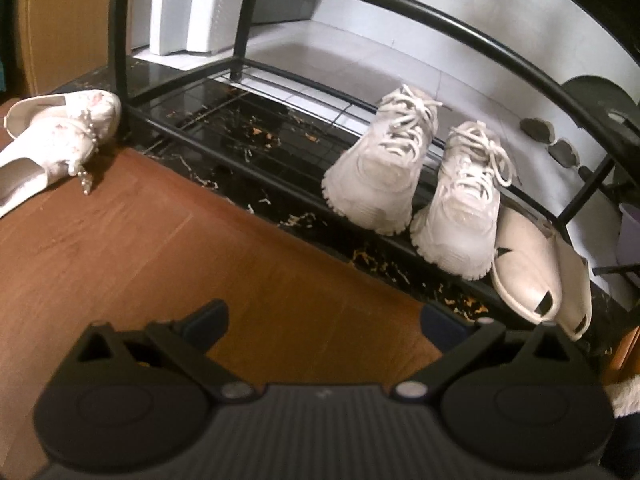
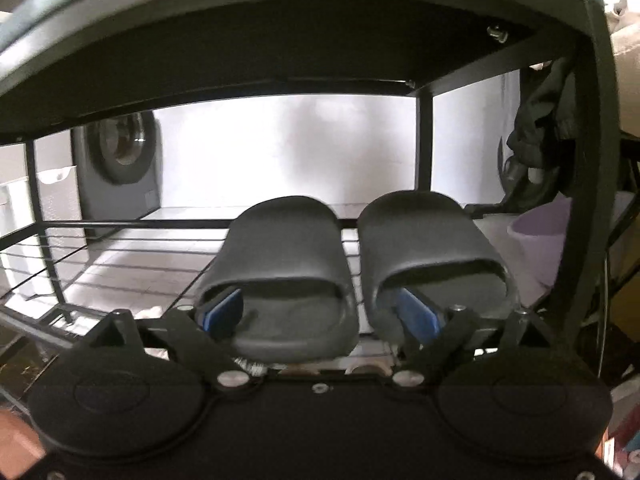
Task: Organize scattered shoes
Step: 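Set the black slippers on the upper shelf and open the right tool, then grasp a beige slipper from the pile with the left tool while the right tool withdraws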
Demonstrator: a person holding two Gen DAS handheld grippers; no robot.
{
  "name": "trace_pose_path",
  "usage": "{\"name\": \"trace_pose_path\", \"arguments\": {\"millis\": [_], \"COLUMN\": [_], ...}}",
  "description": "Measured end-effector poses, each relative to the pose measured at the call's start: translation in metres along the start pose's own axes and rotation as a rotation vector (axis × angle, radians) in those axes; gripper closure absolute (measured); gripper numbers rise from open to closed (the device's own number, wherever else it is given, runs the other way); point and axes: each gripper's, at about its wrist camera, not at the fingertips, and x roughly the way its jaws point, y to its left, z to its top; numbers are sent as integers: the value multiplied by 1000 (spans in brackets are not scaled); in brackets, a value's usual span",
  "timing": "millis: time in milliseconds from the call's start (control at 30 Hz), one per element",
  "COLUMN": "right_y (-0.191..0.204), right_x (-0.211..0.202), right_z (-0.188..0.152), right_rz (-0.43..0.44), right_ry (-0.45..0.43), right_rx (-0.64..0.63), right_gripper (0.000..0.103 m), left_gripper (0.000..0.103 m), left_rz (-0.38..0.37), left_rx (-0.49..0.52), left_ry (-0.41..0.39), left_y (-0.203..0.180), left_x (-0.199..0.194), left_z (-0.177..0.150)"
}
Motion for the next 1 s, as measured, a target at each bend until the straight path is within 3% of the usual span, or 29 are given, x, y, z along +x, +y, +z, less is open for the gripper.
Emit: {"name": "trace_pose_path", "arguments": {"millis": [100, 200, 267, 400, 500, 633, 733, 1000], "right_y": [-10, -22, -25, -14, -2, 29, 51, 51], "right_x": [-34, -91, -125, -182, -189, -182, -173, -193], "right_z": [-6, -30, -55, -111, -122, -125, -126, -121], "right_rz": [35, 72, 82, 74, 116, 175, 202, 250], "right_ry": [-2, 1, 18, 83, 131, 88, 91, 42], "right_rx": [119, 269, 304, 238, 259, 143, 42, 49], "right_gripper": [17, 9, 5, 3, 3, 0, 0, 0], "left_gripper": [1, 1, 1, 1, 1, 1, 1, 1], "left_rz": [17, 34, 46, 100, 171, 287, 358, 495], "left_rx": [4, 8, 11, 31, 39, -10, -101, -474], "left_ry": [-18, -35, -47, -86, -126, -203, -249, -295], "left_y": [3, 7, 9, 7, 21, 53, 87, 197], "left_x": [-2, -4, -5, -8, -16, -34, -48, -72], "left_z": [2, 3, 4, 1, 6, 18, 24, 19]}}
